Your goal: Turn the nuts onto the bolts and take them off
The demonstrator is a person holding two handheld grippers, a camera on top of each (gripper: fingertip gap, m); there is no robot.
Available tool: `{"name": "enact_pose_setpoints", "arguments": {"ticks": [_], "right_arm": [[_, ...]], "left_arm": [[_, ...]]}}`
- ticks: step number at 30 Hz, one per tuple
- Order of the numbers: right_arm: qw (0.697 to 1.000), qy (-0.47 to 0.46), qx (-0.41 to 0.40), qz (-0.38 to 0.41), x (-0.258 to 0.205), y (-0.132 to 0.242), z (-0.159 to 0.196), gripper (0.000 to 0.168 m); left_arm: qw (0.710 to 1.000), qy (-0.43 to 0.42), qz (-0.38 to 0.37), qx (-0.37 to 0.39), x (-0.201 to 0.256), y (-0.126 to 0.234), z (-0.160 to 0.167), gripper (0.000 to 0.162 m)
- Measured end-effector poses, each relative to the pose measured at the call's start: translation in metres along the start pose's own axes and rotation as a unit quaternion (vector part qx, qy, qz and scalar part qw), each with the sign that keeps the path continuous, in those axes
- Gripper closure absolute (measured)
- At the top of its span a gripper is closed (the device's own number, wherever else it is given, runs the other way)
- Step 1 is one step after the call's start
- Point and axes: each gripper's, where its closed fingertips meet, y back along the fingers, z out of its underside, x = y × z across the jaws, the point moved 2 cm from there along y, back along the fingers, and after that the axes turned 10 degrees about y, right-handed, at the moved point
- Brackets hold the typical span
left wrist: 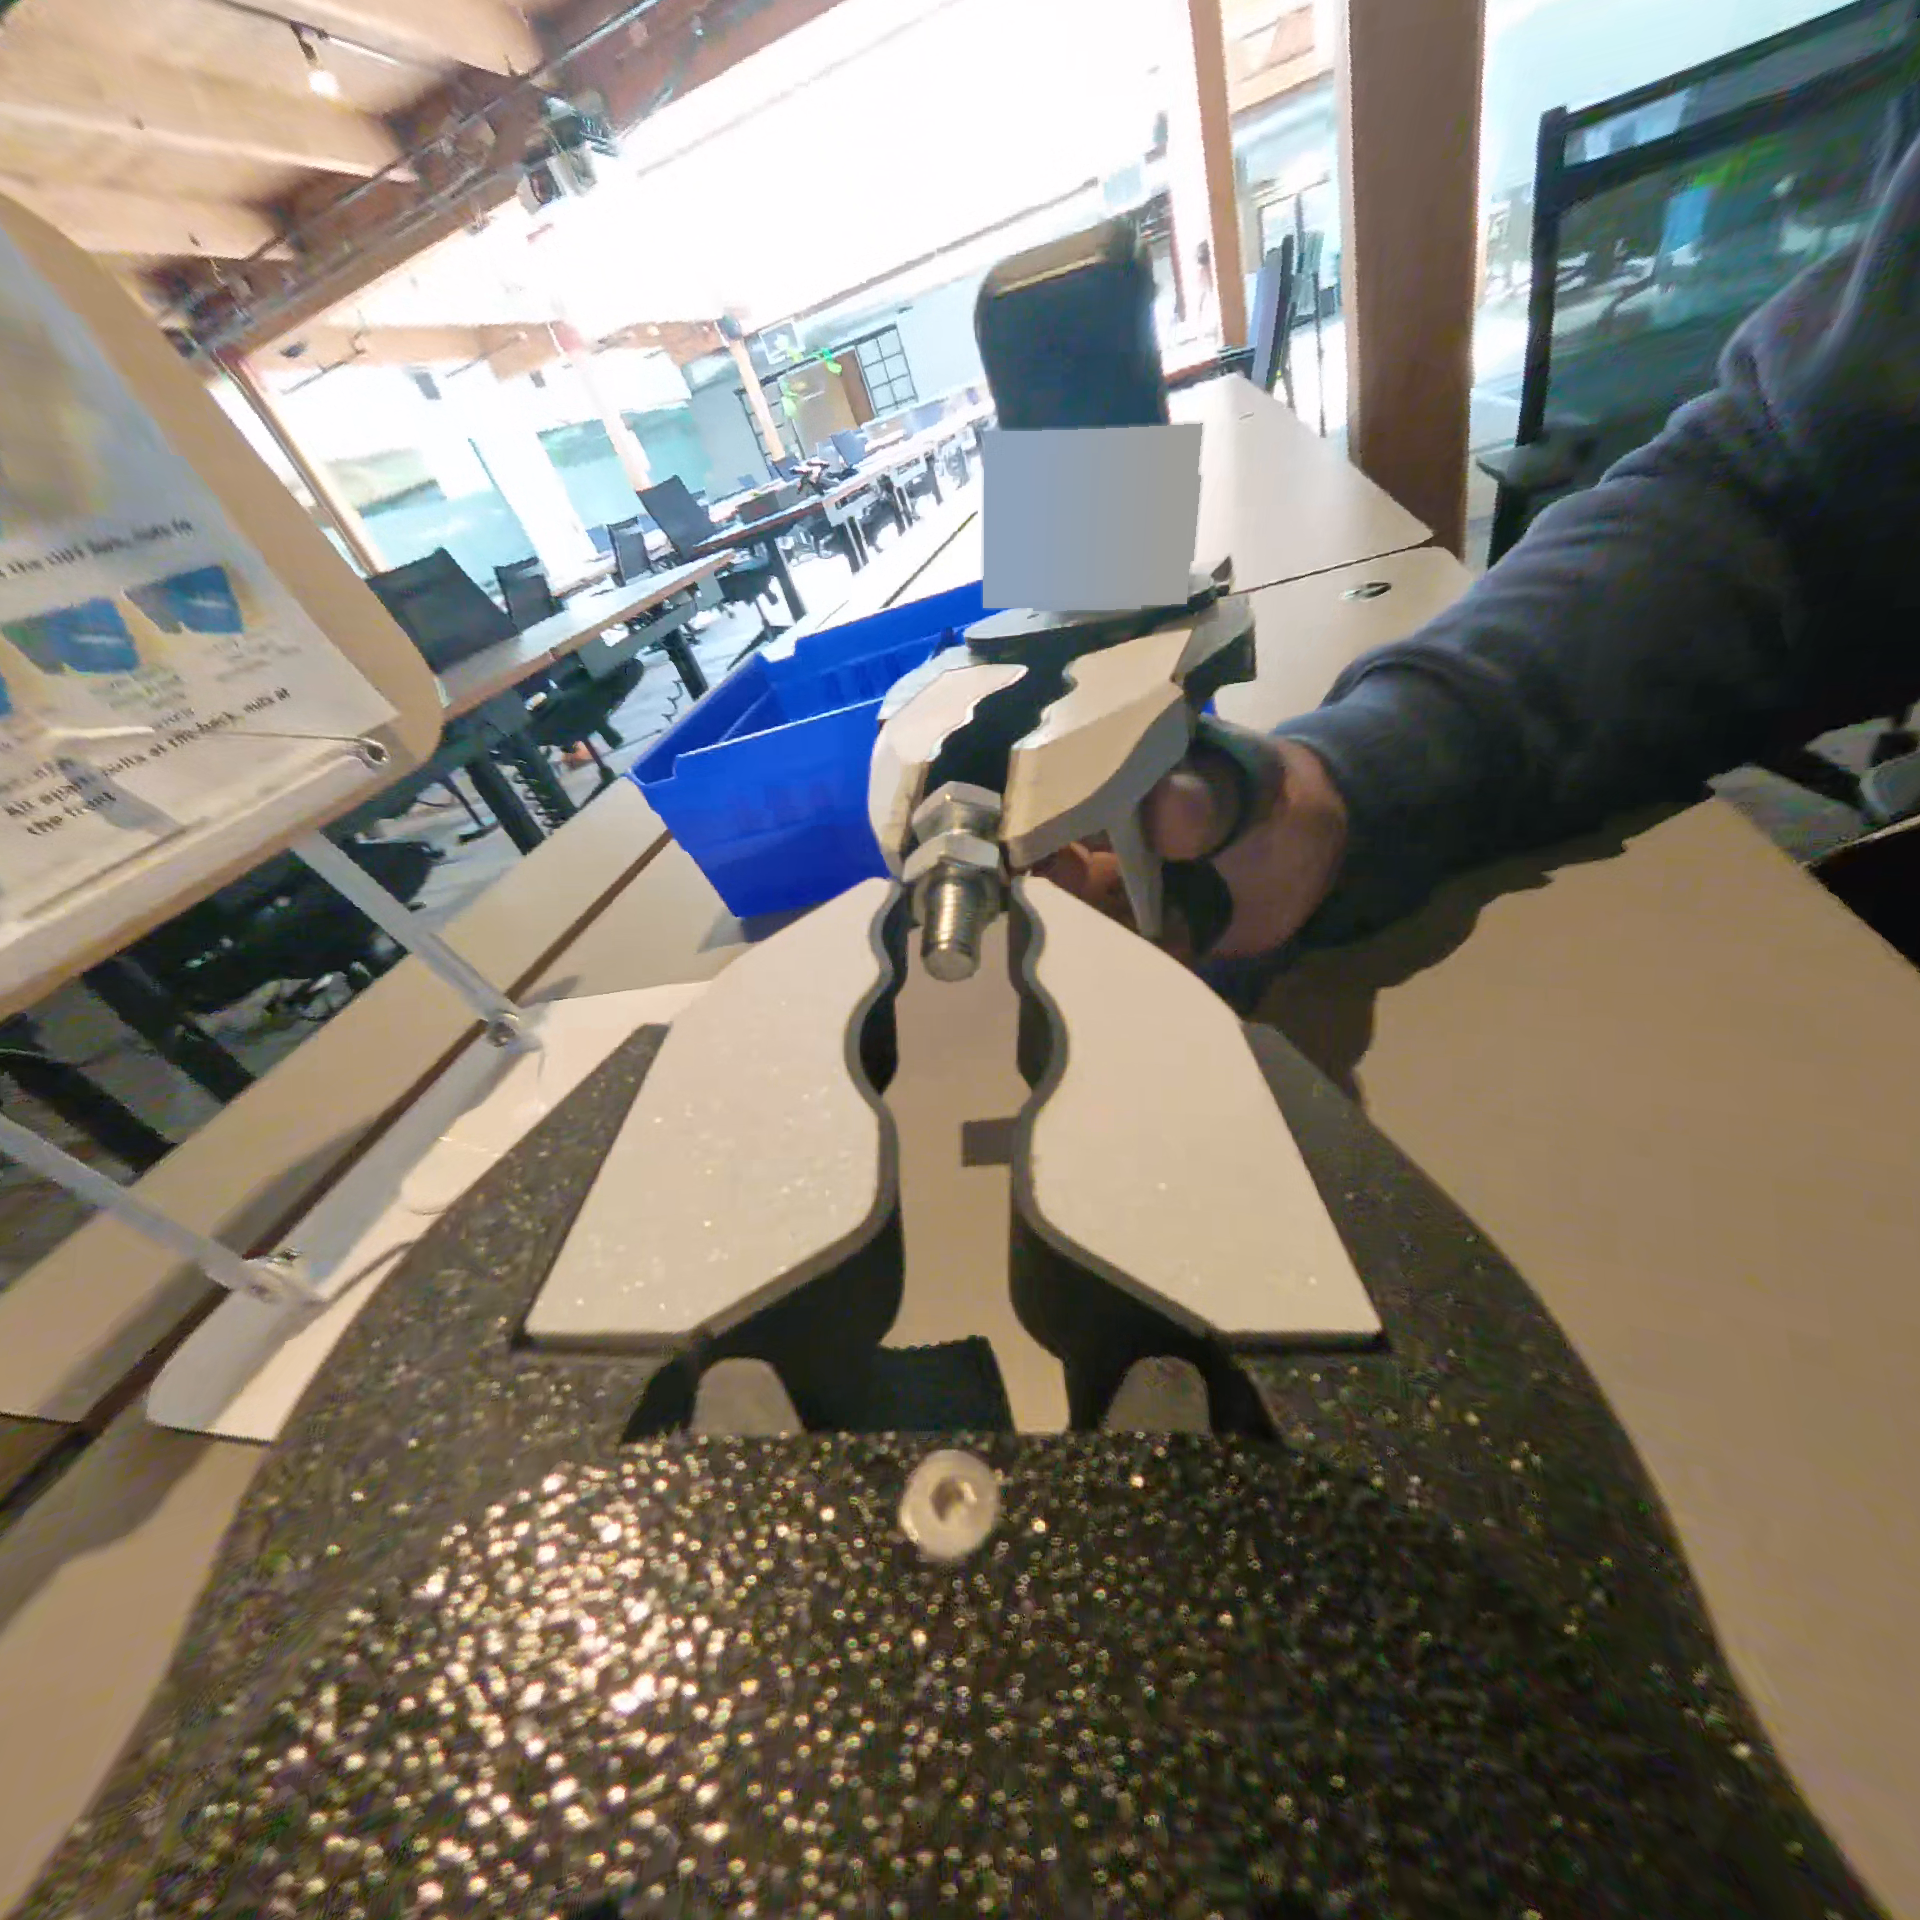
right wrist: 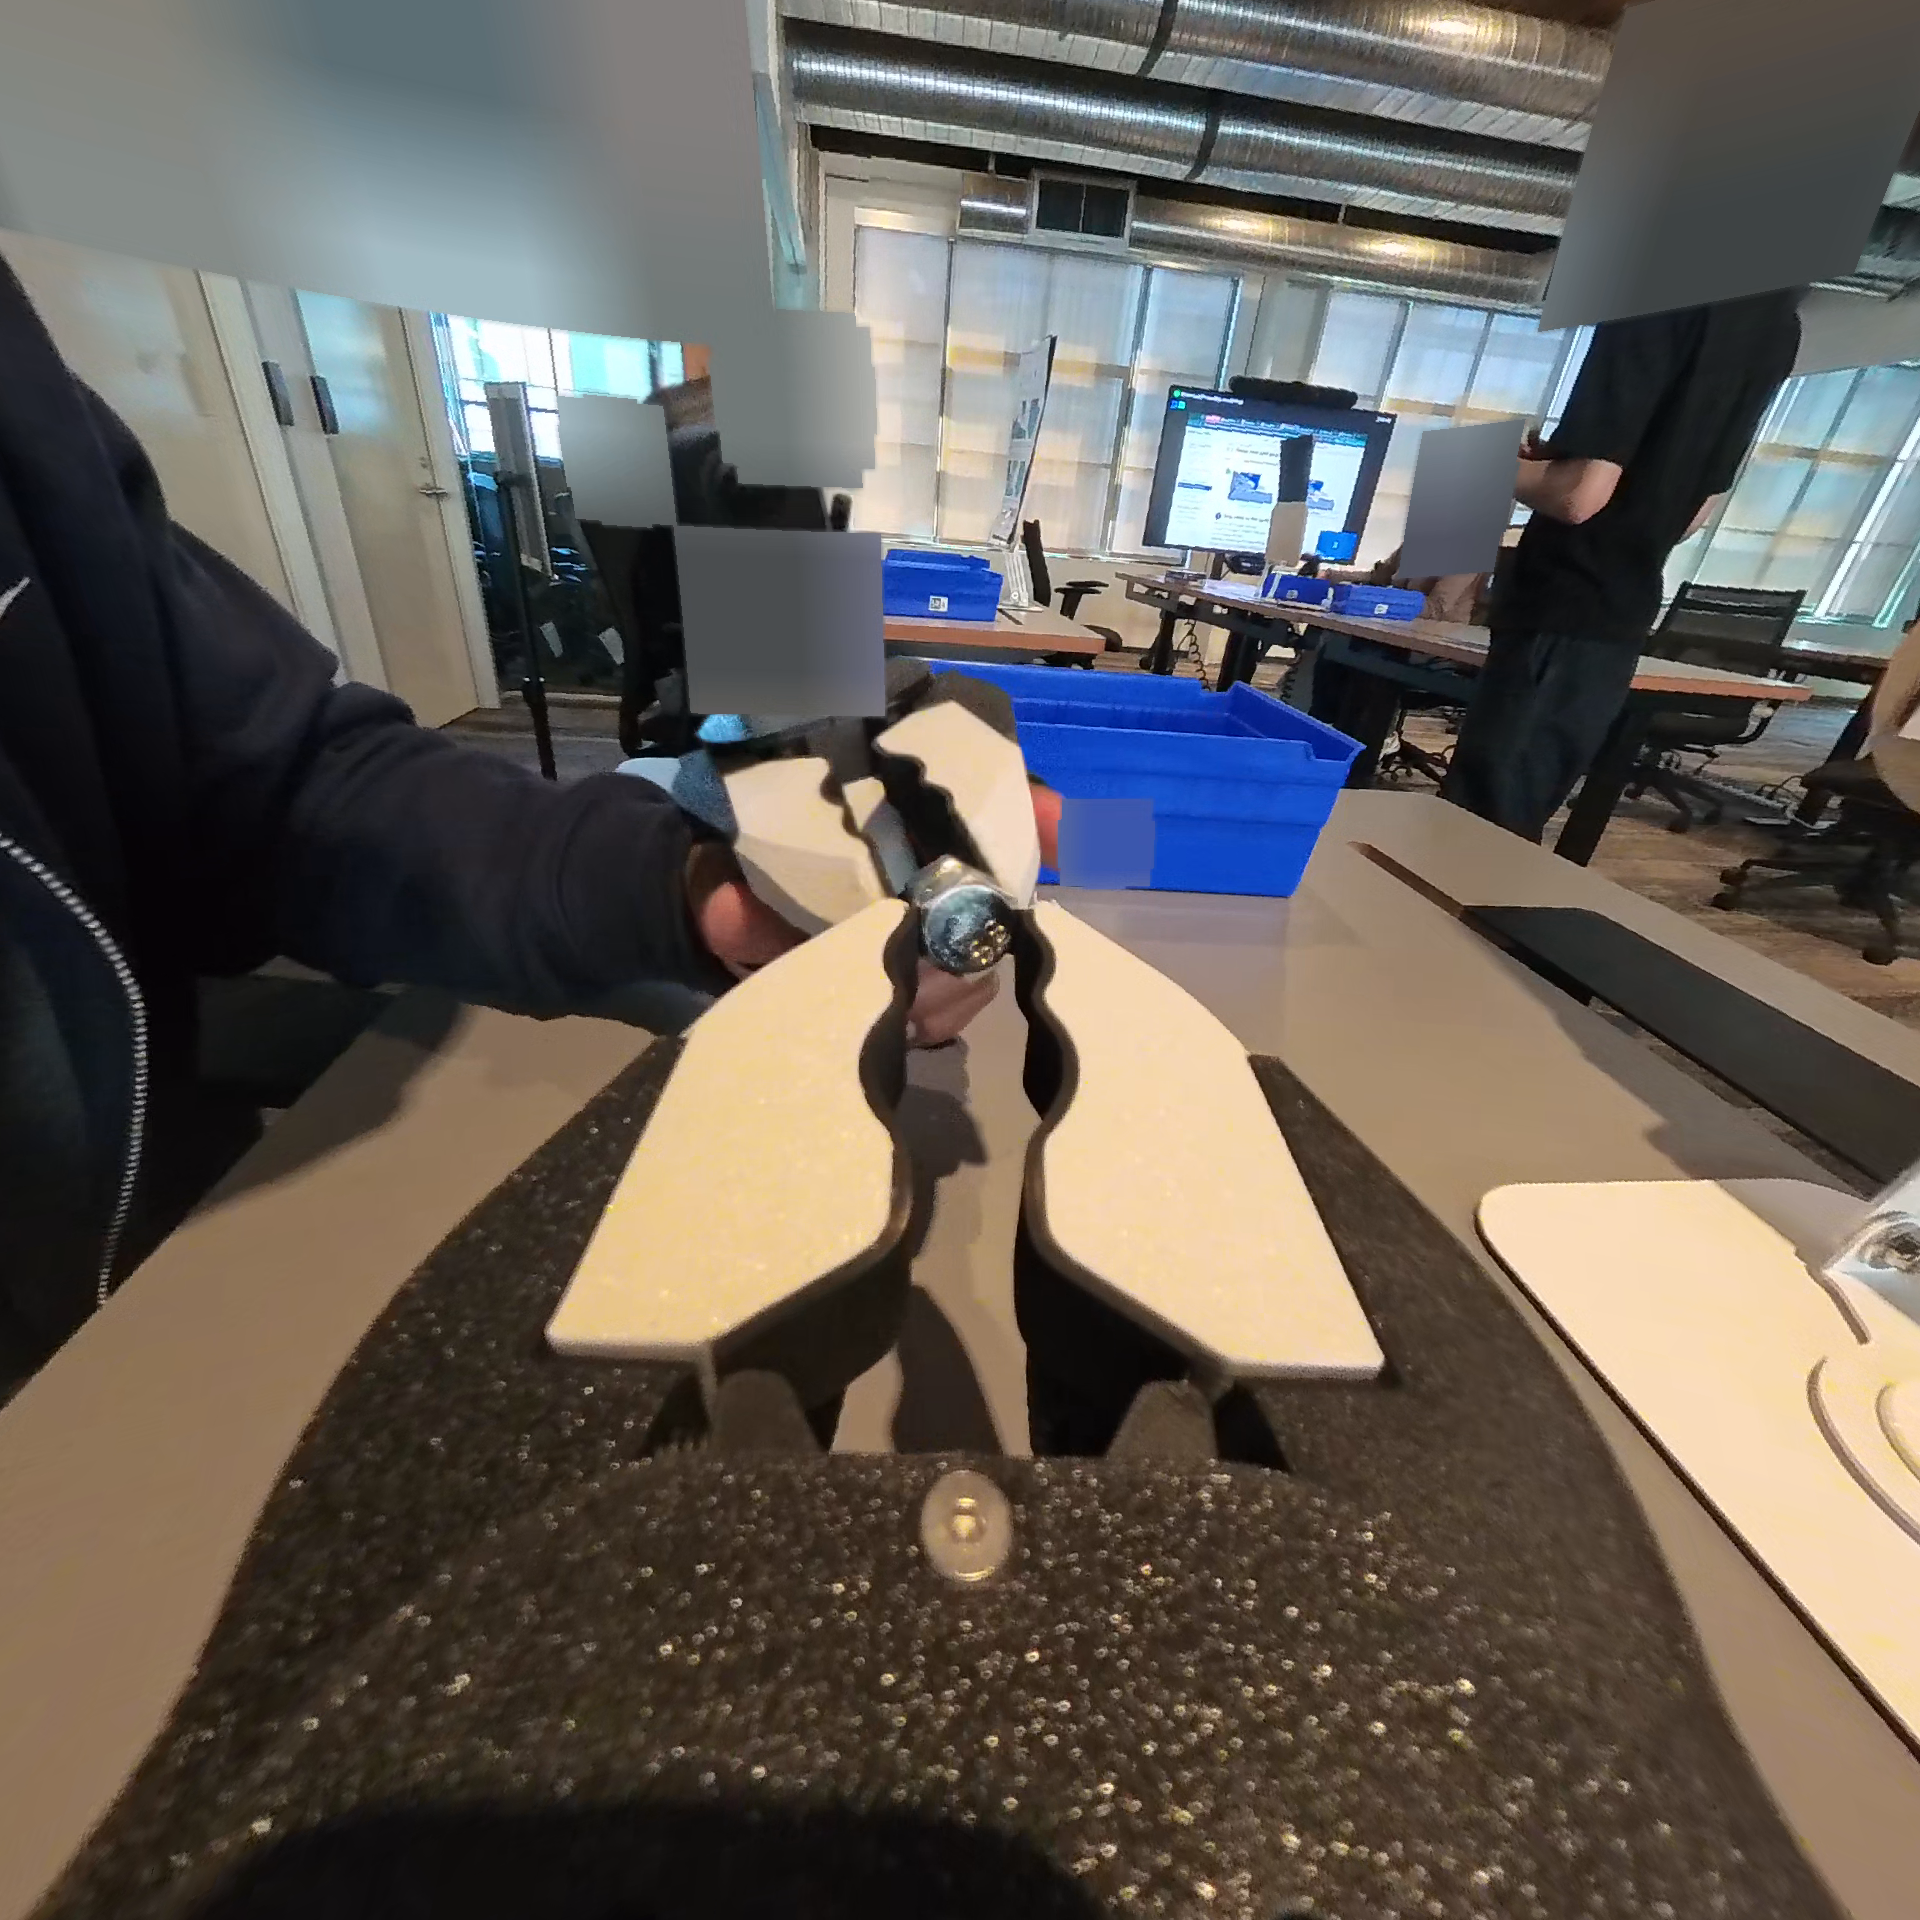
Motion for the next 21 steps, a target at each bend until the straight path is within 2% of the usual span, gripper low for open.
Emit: {"name": "enact_pose_setpoints", "arguments": {"ticks": [3, 6, 7, 8, 10, 11, 12, 13, 14, 16, 19, 21], "right_arm": [[1.000, 0.003, -0.002, 0.001, 0.000, 0.000, 0.000, 0.152], [1.000, 0.006, -0.007, 0.004, 0.000, -0.001, 0.001, 0.152], [1.000, 0.009, -0.010, 0.004, 0.000, -0.001, 0.002, 0.152], [1.000, 0.013, -0.015, 0.004, -0.001, -0.001, 0.003, 0.152], [1.000, 0.017, -0.024, 0.004, -0.002, -0.003, 0.005, 0.152], [1.000, 0.016, -0.026, 0.003, -0.002, -0.004, 0.006, 0.152], [1.000, 0.014, -0.027, 0.001, -0.002, -0.004, 0.007, 0.152], [1.000, 0.012, -0.027, 0.002, -0.001, -0.004, 0.008, 0.152], [1.000, 0.008, -0.023, 0.002, -0.001, -0.003, 0.007, 0.152], [1.000, 0.001, -0.012, 0.006, 0.002, -0.001, 0.004, 0.152], [1.000, -0.011, -0.003, 0.011, 0.006, 0.002, 0.003, 0.152], [1.000, -0.018, 0.003, 0.011, 0.007, 0.003, 0.003, 0.152]], "left_arm": [[1.000, 0.026, 0.008, -0.004, 0.001, 0.000, 0.000, 0.145], [0.983, 0.169, 0.067, -0.003, 0.000, 0.000, 0.001, 0.145], [0.965, 0.243, 0.100, 0.000, 0.000, 0.001, 0.003, 0.145], [0.934, 0.328, 0.140, 0.005, 0.000, 0.001, 0.005, 0.145], [0.840, 0.495, 0.221, 0.021, 0.001, 0.003, 0.009, 0.145], [0.801, 0.543, 0.248, 0.034, 0.001, 0.003, 0.011, 0.145], [0.783, 0.564, 0.260, 0.044, 0.001, 0.003, 0.013, 0.145], [0.780, 0.567, 0.260, 0.047, 0.001, 0.002, 0.014, 0.145], [0.789, 0.556, 0.257, 0.048, 0.000, 0.002, 0.013, 0.144], [0.838, 0.495, 0.225, 0.043, -0.004, 0.004, 0.011, 0.137], [0.931, 0.339, 0.127, 0.042, -0.013, 0.006, 0.006, 0.130], [0.970, 0.227, 0.072, 0.045, -0.014, 0.006, 0.000, 0.130]]}}
